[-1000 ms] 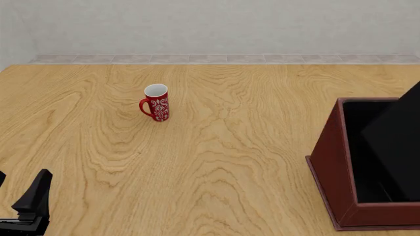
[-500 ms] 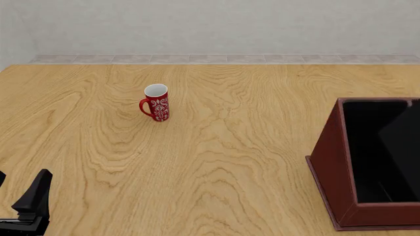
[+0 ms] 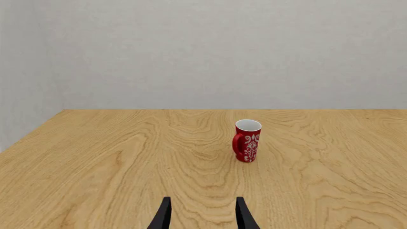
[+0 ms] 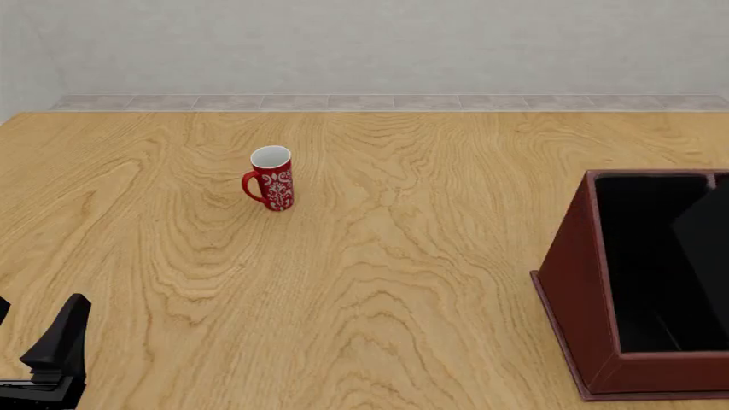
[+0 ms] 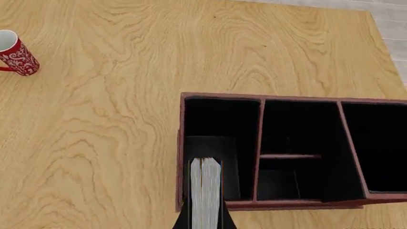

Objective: Pick up the book and place it in the left compartment of the caddy.

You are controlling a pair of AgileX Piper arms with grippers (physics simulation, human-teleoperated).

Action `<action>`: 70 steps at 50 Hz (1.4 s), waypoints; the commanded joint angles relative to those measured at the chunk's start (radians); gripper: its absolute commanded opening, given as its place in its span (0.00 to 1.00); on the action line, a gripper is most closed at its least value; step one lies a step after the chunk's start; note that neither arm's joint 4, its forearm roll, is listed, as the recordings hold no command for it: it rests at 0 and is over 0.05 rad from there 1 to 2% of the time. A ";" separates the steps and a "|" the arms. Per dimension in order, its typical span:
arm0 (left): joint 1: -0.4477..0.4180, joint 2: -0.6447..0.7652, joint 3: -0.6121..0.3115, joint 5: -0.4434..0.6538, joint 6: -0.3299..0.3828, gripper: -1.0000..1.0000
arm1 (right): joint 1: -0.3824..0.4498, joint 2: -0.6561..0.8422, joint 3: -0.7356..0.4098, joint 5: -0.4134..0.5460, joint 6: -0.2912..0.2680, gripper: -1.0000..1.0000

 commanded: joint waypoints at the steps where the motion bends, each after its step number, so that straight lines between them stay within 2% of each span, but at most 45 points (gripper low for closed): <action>1: 0.000 0.000 0.000 0.000 0.000 1.00 | -0.016 0.016 0.018 -0.043 0.041 0.00; 22: 0.000 0.000 0.000 0.000 0.000 1.00 | -0.009 0.059 0.045 -0.137 0.059 0.00; 51: 0.000 0.000 0.000 0.000 0.000 1.00 | -0.021 0.085 0.189 -0.287 0.074 0.00; 70: 0.000 0.000 0.000 0.000 0.000 1.00 | -0.027 0.078 0.250 -0.319 0.085 0.00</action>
